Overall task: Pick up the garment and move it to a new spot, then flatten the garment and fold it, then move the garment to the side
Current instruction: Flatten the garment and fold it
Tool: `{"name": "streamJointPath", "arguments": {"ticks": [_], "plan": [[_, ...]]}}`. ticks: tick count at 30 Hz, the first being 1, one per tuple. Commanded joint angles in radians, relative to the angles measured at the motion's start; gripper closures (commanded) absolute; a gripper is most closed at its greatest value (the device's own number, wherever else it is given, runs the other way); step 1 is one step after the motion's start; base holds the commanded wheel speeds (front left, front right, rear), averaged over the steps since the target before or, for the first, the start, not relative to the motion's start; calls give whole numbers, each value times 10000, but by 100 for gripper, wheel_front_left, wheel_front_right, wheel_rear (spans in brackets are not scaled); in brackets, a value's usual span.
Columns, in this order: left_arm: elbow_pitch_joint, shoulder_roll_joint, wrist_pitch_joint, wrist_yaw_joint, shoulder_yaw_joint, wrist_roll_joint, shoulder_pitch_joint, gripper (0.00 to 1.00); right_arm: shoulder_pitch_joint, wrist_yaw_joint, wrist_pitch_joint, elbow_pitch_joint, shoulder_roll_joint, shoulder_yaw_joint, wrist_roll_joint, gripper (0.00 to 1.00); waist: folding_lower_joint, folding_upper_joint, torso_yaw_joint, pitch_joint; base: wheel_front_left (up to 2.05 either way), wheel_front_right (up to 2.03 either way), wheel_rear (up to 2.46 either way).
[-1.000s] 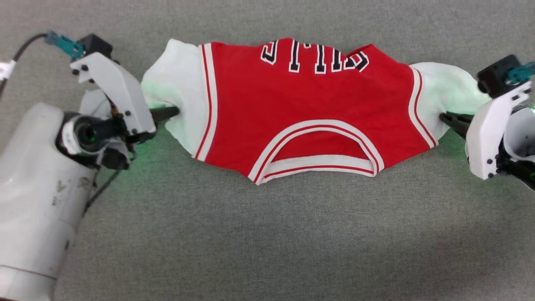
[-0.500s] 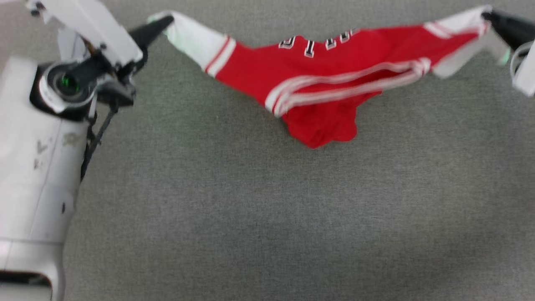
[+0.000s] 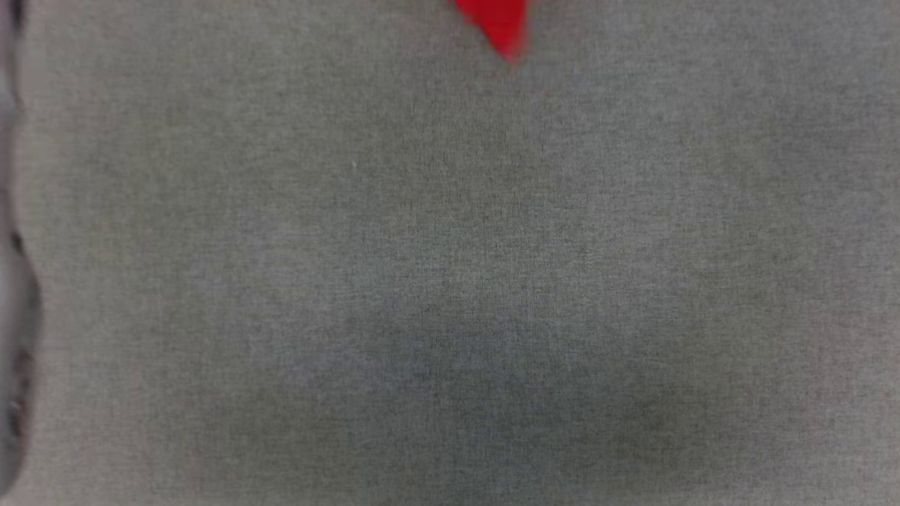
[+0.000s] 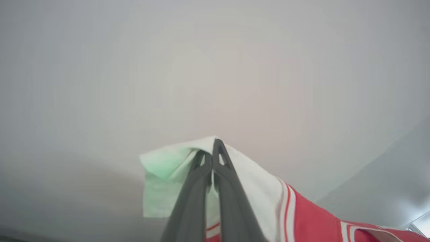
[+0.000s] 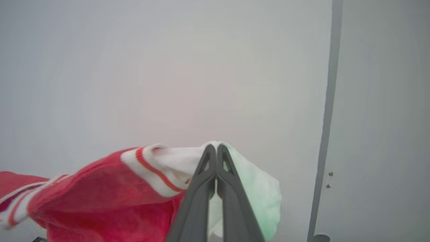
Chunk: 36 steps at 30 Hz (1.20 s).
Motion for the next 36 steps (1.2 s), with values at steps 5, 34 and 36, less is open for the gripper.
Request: {"name": "streamJointPath", "arguments": {"ticks": [5, 34, 36], "plan": [[1107, -190, -1388, -878, 331, 51, -1332, 100, -1571, -11, -1115, 1479, 499, -456, -587, 100, 0, 0, -68, 31, 0, 0, 0], [-3900, 750, 1009, -1337, 305, -2161, 9821, 100, 10157, -9, 1912, -7055, -3838, 1524, 2678, 100, 0, 0, -225, -2790, 0, 0, 0], [-4865, 851, 893, -952, 465, -2301, 10759, 100, 10814, -9, 1983, -7452, -4073, 1244, 2629, 100, 0, 0, -189, -2915, 0, 0, 0]]}}
